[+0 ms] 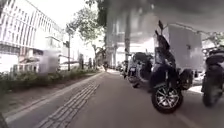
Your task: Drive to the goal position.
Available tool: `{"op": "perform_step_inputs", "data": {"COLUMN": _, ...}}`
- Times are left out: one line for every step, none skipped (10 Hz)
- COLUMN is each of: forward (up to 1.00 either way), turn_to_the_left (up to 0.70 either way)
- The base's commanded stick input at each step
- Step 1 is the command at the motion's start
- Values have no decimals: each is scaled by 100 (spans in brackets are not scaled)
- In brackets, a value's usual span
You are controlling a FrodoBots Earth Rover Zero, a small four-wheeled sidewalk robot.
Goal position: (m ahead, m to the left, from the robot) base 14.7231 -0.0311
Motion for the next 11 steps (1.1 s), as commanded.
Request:
{"op": "perform_step_inputs", "data": {"forward": 70, "turn_to_the_left": 0}}
{"op": "perform_step_inputs", "data": {"forward": 70, "turn_to_the_left": 0}}
{"op": "perform_step_inputs", "data": {"forward": 70, "turn_to_the_left": 5}}
{"op": "perform_step_inputs", "data": {"forward": 70, "turn_to_the_left": 14}}
{"op": "perform_step_inputs", "data": {"forward": 70, "turn_to_the_left": 11}}
{"op": "perform_step_inputs", "data": {"forward": 70, "turn_to_the_left": 0}}
{"op": "perform_step_inputs", "data": {"forward": 70, "turn_to_the_left": 0}}
{"op": "perform_step_inputs", "data": {"forward": 70, "turn_to_the_left": 0}}
{"op": "perform_step_inputs", "data": {"forward": 70, "turn_to_the_left": 0}}
{"op": "perform_step_inputs", "data": {"forward": 70, "turn_to_the_left": 0}}
{"op": "perform_step_inputs", "data": {"forward": 70, "turn_to_the_left": 0}}
